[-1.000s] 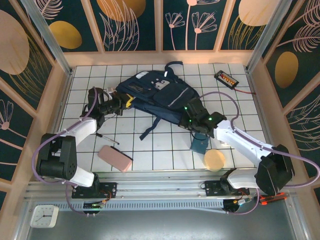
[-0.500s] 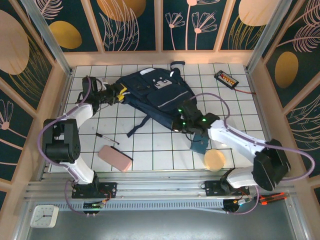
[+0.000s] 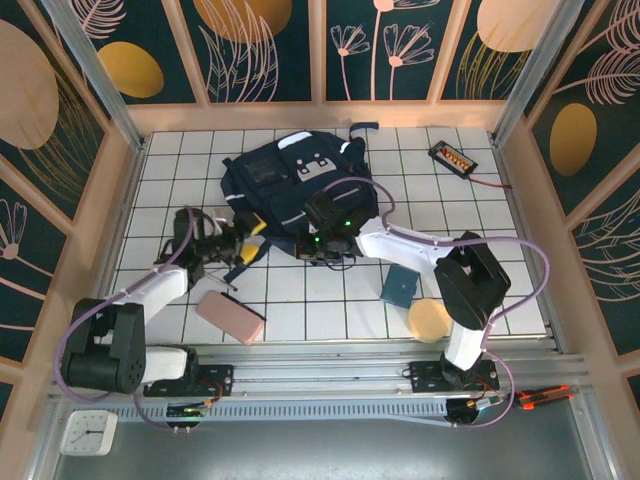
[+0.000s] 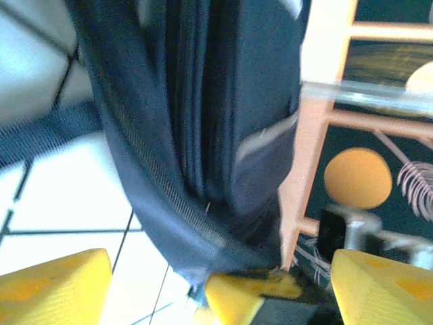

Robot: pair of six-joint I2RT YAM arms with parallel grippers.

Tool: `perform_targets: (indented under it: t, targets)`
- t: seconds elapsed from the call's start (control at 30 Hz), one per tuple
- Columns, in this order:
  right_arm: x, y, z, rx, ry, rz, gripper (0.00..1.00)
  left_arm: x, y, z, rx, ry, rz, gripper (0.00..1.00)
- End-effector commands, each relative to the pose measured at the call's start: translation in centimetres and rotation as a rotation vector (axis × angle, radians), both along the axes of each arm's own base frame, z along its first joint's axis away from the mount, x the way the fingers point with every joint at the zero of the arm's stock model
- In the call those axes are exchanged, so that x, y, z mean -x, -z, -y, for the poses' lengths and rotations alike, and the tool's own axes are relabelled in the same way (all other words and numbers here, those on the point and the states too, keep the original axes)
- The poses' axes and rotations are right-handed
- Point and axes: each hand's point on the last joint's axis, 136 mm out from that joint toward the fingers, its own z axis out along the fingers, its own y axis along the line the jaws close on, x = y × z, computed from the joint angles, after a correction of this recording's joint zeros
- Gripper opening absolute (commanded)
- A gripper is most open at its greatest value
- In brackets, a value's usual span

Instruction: Pack books, pencil case, and school supplies into a backpack

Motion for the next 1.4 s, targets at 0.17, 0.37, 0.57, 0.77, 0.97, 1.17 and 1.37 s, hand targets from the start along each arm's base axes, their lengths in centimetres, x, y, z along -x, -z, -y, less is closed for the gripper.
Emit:
perform_targets:
  t: [0.17, 0.37, 0.57, 0.77, 0.97, 1.17, 1.37]
  targets:
    - [0.5, -2.5, -3.7, -0.097, -0.095, 0.054, 0.0, -1.4, 1.7, 1.8, 0.084, -0.034, -0.044, 0.84]
    - [1.8, -1.6, -4.6, -0.091, -0.124, 0.032, 0.0, -3.9, 2.5, 2.7, 0.066, -0.019, -0.043, 0.66]
    - [2.0, -0.9, -3.1, -0.045, -0.095, 0.012, 0.0, -3.7, 4.3, 2.7, 0.038, -0.007, -0.079, 0.0]
    - [2.8, 0.1, 2.9, 0.015, -0.017, -0.023, 0.0, -4.1, 3.8, 0.3, -0.016, -0.029, -0.043, 0.0]
    - [2.6, 0.3, 9.6, 0.084, 0.039, -0.029, 0.0, -5.1, 2.7, -2.7, -0.091, -0.042, -0.001, 0.0]
    - [-0.3, 0.5, 15.1, 0.135, 0.109, -0.01, 0.0, -5.9, 2.2, -3.8, -0.152, -0.02, 0.026, 0.0]
    - [-4.2, 1.1, 17.2, 0.135, 0.139, 0.01, 0.0, -7.4, 2.4, -7.0, -0.207, -0.045, 0.024, 0.0]
